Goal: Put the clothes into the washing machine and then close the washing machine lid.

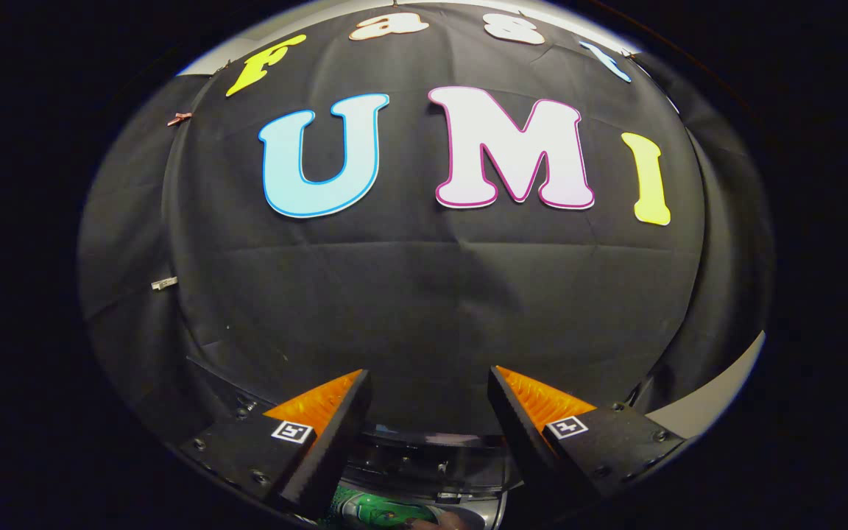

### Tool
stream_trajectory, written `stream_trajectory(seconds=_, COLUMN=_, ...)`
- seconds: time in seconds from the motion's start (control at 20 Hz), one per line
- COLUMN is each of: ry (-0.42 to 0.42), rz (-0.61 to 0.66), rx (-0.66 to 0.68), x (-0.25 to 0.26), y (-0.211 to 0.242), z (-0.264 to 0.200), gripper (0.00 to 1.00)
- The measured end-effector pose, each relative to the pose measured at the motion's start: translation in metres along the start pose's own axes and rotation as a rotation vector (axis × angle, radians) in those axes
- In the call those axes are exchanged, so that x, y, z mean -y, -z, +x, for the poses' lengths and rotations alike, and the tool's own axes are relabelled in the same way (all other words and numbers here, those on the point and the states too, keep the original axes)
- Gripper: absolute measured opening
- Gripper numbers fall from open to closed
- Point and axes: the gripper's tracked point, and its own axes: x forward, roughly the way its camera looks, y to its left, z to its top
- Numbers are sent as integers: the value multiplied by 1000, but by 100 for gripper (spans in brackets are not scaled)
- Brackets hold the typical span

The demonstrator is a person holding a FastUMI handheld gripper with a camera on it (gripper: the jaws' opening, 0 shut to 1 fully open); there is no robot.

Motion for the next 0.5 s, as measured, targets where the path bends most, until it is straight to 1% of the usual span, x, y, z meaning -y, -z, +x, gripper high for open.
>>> stream_trajectory(seconds=0.15, ry=0, rz=26, rx=-23, x=1, y=3, z=0, gripper=99)
stream_trajectory(seconds=0.3, ry=0, rz=25, rx=-38, x=0, y=6, z=-2, gripper=100)
stream_trajectory(seconds=0.45, ry=-1, rz=70, rx=-67, x=1, y=9, z=-5, gripper=100)
stream_trajectory(seconds=0.5, ry=-1, rz=60, rx=-70, x=1, y=10, z=-8, gripper=100)
